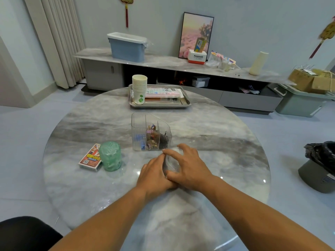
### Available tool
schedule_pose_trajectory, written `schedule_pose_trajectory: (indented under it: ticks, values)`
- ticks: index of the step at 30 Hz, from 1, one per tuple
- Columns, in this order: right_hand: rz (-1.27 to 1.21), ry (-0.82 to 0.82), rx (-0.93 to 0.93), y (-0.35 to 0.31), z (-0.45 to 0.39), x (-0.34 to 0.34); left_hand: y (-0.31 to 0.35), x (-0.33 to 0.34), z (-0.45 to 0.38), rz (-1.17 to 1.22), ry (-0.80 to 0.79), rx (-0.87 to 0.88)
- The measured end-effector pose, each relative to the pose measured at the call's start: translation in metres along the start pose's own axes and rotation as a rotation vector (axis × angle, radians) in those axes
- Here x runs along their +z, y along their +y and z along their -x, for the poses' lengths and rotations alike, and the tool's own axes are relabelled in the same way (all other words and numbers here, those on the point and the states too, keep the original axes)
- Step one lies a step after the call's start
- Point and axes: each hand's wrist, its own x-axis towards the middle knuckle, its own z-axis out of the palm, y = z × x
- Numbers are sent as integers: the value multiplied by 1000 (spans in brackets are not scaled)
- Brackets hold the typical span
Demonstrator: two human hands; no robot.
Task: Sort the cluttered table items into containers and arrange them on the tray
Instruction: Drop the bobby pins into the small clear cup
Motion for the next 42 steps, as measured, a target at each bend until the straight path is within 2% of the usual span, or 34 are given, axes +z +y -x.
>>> schedule_pose_trajectory:
  ticks: [3,6,8,12,14,21,26,33,35,36,40,42]
  values:
    - [-188,88,73,6,-3,-20,1,-15,-2,389,-170,-62]
    - [-368,190,85,-3,-7,-45,22,-30,1,965,-112,-249]
    - [-495,210,78,-15,-9,-59,46,-32,0,1281,-154,-351]
    - [-590,212,52,-35,-3,-69,73,-36,3,1627,-241,-347]
    - [-579,230,49,-39,2,-67,77,-41,3,1655,-287,-353]
    - [-517,320,-51,-52,15,-45,69,-53,5,1412,-289,-501]
    - [-356,296,-214,-43,26,-45,63,-67,9,1359,-492,-665]
    - [-270,244,-309,-39,32,-43,62,-76,17,1291,-735,-654]
    - [-279,273,-314,-41,34,-42,62,-74,18,1282,-669,-659]
    - [-314,297,-290,-44,34,-41,64,-71,18,1277,-585,-655]
    - [-617,374,26,-64,31,-32,78,-46,24,1334,-132,-516]
    - [-665,380,127,-72,28,-31,82,-34,28,1393,2,-440]
